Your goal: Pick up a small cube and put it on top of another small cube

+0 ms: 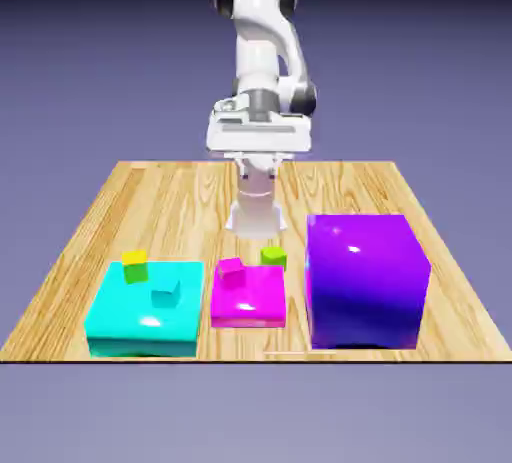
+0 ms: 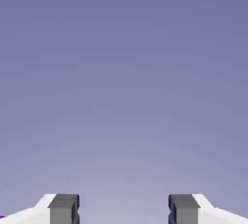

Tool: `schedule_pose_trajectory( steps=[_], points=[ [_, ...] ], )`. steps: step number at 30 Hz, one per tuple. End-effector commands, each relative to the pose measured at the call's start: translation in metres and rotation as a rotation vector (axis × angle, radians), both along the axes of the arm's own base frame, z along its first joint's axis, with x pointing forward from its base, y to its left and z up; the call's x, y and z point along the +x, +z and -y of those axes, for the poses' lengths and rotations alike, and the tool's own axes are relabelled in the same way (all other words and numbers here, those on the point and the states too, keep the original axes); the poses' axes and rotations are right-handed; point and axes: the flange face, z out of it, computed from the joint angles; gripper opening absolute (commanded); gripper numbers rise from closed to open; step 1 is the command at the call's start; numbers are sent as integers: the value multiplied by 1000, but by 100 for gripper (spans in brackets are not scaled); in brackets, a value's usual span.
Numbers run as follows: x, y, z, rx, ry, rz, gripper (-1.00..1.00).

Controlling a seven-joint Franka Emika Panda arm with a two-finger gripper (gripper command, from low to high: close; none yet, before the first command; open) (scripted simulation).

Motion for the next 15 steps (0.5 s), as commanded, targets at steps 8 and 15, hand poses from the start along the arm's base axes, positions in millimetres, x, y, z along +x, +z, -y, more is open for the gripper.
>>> schedule_pose_trajectory(
  steps=[8,15],
  points=[
    [4,-74,-23,-237,284,-431,0],
    [-12,-131,-36,-362,566,-811,0]
  ],
)
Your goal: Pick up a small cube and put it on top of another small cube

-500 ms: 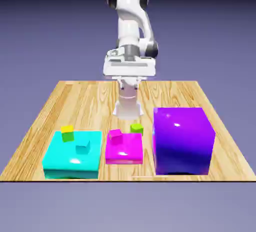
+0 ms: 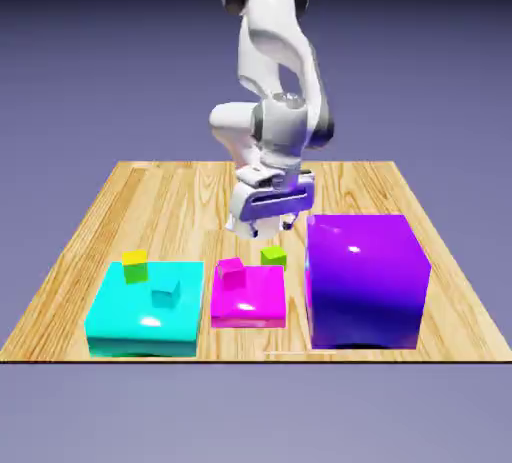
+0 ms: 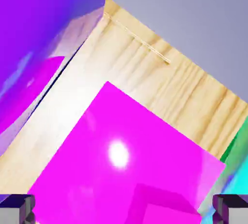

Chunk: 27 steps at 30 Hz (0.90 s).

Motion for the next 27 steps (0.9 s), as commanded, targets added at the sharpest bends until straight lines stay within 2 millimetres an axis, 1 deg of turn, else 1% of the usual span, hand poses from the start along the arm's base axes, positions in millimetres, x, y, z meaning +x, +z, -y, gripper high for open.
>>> schedule_pose_trajectory(
  steps=[1,2,3,4,7,8,11,12,13,17,22,23,24,27],
  points=[
    [-4,-8,-1,-11,34,-60,0],
    [-8,-16,-2,-21,67,-121,0],
    [-24,-40,-3,-16,42,-192,0],
    [-38,-58,-4,-5,-11,-224,0],
    [-85,-108,-4,6,-174,-321,0],
    [-95,-114,-8,-1,-207,-315,0],
    [-119,-121,-25,-26,-280,-250,0],
    [-122,-119,-27,-35,-293,-219,0],
    [-121,-116,-20,-53,-325,-197,0],
    [-125,-146,-16,-57,-324,-194,0],
    [-137,-182,-12,-53,-325,-197,0],
    [-137,-182,-12,-53,-325,-197,-100],
    [-137,-182,-12,-53,-325,-197,-100],
    [-128,-159,-15,-57,-324,-194,-100]
  ],
)
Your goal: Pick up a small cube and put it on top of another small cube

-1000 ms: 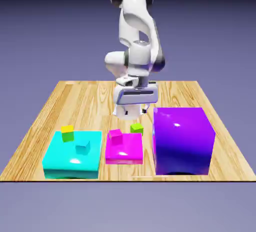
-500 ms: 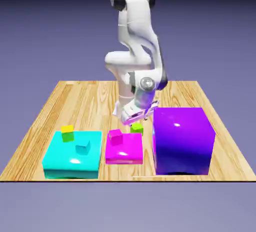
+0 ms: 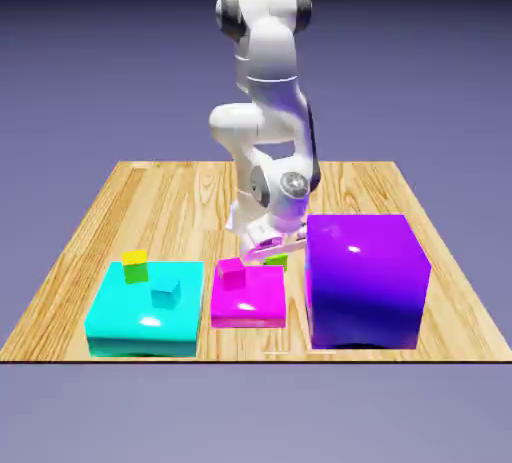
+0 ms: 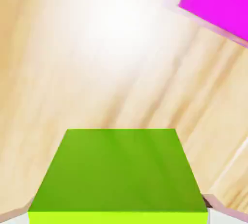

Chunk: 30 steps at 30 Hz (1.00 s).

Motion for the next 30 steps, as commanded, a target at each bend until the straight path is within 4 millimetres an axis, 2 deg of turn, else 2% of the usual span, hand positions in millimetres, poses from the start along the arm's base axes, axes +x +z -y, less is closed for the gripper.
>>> schedule_pose_trajectory(
  steps=[1,5,7,10,15,19,23,26,29,30],
  points=[
    [3,8,1,-1,-7,0,-100],
    [8,38,-2,3,-7,-2,-100],
    [8,44,-3,4,-8,-3,-100],
    [17,54,11,-6,-26,-12,-100],
    [62,81,59,-20,-341,6,-100],
    [99,106,119,-29,-729,26,-100],
    [123,133,195,-39,-1134,34,-100],
    [129,155,258,-46,-1434,31,-100],
    [122,178,323,-52,-1730,21,-100],
    [124,182,336,-42,-1820,20,-100]
  ],
)
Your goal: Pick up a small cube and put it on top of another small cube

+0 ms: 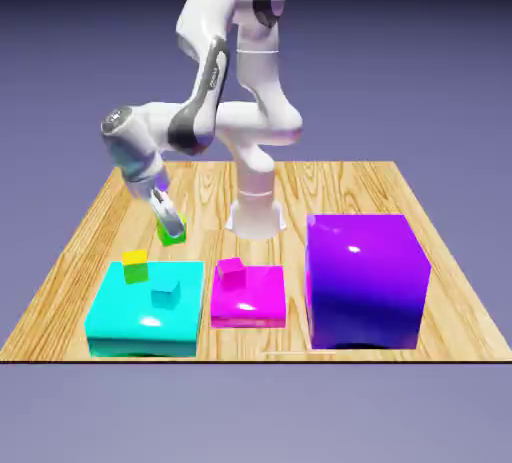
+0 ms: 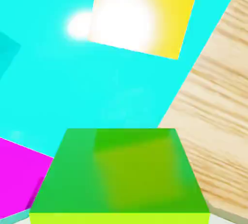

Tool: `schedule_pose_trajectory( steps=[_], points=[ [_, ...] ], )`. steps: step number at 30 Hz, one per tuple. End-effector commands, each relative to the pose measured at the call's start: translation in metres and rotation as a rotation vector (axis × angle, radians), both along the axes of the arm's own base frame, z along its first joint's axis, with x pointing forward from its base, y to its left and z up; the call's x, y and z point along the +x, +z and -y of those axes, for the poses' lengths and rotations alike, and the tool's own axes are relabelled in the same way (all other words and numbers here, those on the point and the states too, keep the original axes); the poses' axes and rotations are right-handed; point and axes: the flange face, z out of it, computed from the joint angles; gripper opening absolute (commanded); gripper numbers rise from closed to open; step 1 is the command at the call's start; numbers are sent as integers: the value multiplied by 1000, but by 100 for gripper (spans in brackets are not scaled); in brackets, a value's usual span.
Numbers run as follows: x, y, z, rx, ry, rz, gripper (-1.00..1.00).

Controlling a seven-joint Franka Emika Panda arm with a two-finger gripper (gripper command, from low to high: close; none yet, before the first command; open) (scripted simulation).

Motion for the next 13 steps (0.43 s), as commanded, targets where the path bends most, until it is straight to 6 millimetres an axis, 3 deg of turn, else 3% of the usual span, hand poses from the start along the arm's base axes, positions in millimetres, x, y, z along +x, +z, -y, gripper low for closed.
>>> schedule_pose_trajectory(
  steps=[1,4,5,9,10,11,13],
  points=[
    [4,3,10,6,-83,8,-100],
    [2,15,53,32,-337,27,-100],
    [2,15,53,32,-337,27,-100],
    [5,-52,35,32,-337,27,-100],
    [5,-52,35,32,-337,27,100],
    [5,-52,35,32,-337,27,100],
    [5,-17,45,34,-336,29,100]
  ],
)
